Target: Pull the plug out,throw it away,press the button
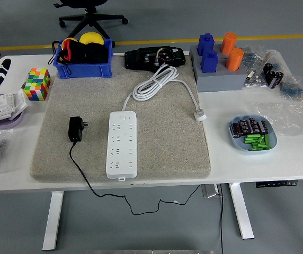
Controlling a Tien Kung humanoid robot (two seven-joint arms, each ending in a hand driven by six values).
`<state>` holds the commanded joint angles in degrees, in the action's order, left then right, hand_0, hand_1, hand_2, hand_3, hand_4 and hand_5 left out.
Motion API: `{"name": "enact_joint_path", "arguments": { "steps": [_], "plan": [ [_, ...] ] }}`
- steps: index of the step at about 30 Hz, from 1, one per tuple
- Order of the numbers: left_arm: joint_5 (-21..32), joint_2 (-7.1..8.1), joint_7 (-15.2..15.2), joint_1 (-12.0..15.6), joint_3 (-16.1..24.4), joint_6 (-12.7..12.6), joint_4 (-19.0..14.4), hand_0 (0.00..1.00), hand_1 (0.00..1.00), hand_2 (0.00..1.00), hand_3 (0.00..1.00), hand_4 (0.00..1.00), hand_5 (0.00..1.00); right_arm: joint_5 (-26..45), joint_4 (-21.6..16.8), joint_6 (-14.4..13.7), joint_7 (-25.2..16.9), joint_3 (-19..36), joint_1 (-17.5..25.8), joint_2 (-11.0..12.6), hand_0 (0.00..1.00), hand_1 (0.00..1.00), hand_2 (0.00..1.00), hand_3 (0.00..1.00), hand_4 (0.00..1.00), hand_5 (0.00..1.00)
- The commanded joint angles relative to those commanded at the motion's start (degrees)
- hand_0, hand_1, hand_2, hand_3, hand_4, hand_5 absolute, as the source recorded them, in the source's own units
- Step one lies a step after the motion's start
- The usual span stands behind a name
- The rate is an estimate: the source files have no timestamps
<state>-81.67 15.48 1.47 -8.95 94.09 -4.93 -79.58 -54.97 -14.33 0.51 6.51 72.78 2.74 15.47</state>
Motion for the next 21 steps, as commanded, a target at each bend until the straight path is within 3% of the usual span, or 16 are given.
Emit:
{"name": "enact_joint_path", "arguments": {
  "steps": [8,21],
  "plan": [
    [0.2,-0.01,-0.1,0.3,-0.2,0.0,-0.6,0.879,0.868,0.824,0.834,0.759,0.546,-0.5,0.3,-1.3,-0.1,0.3,0.3,0.2,0.746,0.746,0.711,0.67,0.768,0.636],
    [0.1,0.04,-0.2,0.1,-0.1,0.0,-1.7,0.878,0.867,0.823,0.834,0.75,0.542,0.7,-0.2,0.2,0.4,-0.2,0.2,0.2,0.74,0.742,0.711,0.667,0.769,0.63]
  ]
}}
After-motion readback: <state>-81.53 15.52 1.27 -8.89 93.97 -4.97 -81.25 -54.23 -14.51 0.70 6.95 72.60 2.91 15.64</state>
